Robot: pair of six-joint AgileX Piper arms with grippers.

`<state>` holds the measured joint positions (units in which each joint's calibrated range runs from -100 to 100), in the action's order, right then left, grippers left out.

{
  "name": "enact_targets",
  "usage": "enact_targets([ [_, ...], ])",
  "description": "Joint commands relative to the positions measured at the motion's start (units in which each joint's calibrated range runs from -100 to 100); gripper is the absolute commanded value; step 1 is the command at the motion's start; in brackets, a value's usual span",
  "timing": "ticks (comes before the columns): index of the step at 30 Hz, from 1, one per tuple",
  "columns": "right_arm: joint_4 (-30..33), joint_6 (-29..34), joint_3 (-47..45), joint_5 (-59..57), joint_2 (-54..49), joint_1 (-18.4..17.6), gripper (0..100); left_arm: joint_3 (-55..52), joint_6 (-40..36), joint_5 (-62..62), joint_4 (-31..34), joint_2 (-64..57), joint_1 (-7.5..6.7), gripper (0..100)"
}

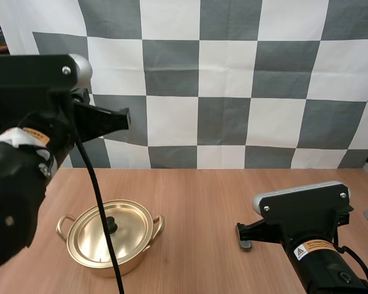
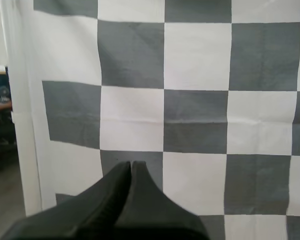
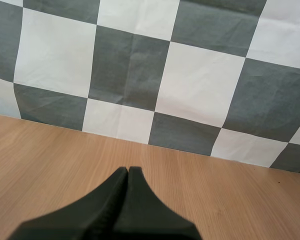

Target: Open the pot, put the car inside, and close it

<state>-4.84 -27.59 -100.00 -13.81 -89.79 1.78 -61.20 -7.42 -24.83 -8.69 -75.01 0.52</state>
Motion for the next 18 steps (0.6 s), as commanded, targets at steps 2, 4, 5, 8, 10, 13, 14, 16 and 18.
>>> enact_targets([
  [2, -0.06, 0.01, 0.00, -0.08, -0.06, -0.05, 0, 19.27, -0.96, -48.23, 1.28, 9.95, -0.04, 27],
  [4, -0.06, 0.01, 0.00, -0.08, -0.06, -0.05, 0, 24.20, -1.04, -55.75, 2.66, 14.07, -0.04, 38],
  [5, -0.06, 0.01, 0.00, -0.08, -0.06, -0.05, 0, 26.32, -1.04, -58.98, 2.96, 15.58, -0.04, 43],
  [8, -0.06, 0.01, 0.00, -0.08, -0.06, -0.05, 0, 30.74, -1.04, -74.47, 2.96, 21.08, -0.04, 53],
  [10, -0.06, 0.01, 0.00, -0.08, -0.06, -0.05, 0, 31.76, -1.04, -75.17, 2.96, 23.82, -0.04, 54],
  [13, -0.06, 0.01, 0.00, -0.08, -0.06, -0.05, 0, 31.09, -1.04, -75.17, 3.29, 26.59, -0.04, 55],
  [14, -0.06, 0.01, 0.00, -0.08, -0.06, -0.05, 0, 30.48, -1.04, -75.17, 3.86, 26.84, -0.04, 55],
  [16, -0.06, 0.01, 0.00, -0.08, -0.06, -0.05, 0, 28.90, -1.04, -75.17, 4.33, 26.76, -0.04, 55],
  [18, -0.06, 0.01, 0.00, -0.08, -0.06, -0.05, 0, 27.09, -1.04, -75.17, 4.33, 26.29, -0.04, 55],
])
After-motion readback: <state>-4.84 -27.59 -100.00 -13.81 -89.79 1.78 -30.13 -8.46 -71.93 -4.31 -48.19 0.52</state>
